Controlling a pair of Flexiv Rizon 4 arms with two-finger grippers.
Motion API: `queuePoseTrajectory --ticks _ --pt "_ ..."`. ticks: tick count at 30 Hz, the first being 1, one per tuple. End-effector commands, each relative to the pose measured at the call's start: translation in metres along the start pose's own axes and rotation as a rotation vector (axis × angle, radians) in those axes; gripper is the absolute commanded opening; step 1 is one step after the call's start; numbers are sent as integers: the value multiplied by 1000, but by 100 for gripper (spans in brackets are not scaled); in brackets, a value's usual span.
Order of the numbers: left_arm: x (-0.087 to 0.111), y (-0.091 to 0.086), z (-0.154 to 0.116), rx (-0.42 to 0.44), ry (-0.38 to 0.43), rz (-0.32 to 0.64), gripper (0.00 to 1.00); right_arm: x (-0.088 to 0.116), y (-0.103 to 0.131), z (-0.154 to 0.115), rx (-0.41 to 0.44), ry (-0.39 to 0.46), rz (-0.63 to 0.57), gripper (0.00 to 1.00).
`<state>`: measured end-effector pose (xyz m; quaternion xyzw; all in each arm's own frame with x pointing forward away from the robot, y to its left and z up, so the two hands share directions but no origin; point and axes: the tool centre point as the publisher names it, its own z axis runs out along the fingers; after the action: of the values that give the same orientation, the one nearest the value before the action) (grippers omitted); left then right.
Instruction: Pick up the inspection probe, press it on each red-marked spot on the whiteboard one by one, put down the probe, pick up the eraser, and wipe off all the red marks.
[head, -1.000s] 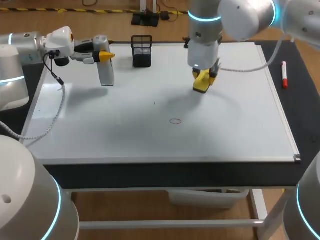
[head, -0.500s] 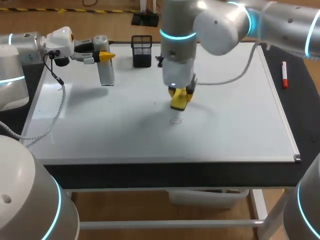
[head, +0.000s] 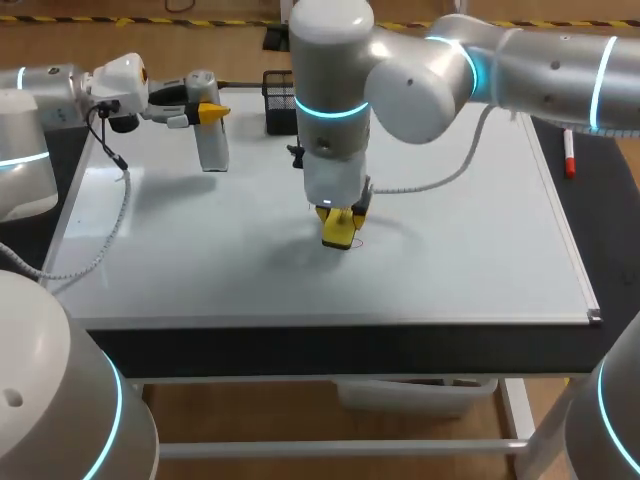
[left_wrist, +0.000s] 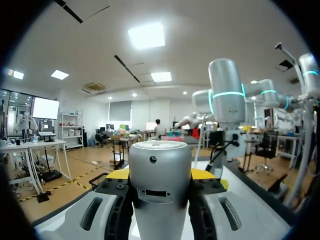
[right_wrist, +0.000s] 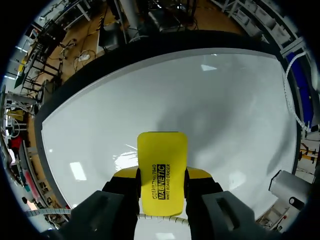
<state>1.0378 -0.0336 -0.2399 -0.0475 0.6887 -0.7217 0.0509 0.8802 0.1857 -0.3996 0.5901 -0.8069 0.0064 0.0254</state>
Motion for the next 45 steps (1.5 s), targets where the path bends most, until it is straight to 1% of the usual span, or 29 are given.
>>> queuePoseTrajectory --ticks 1,10,15,21,31,45 --pt "0 -1 0 1 0 0 0 -3 3 0 4 5 -8 0" --pt "0 -1 0 1 0 0 0 -10 13 6 0 8 -48 0" --pt "0 -1 0 1 0 0 0 -10 17 8 1 10 -55 0" --pt "0 -1 0 1 0 0 0 -11 21 17 3 3 -79 0" --pt "0 -1 0 1 0 0 0 -11 20 26 -11 -19 -110 0" --pt "0 -1 0 1 0 0 0 -2 15 36 -33 -21 -102 0"
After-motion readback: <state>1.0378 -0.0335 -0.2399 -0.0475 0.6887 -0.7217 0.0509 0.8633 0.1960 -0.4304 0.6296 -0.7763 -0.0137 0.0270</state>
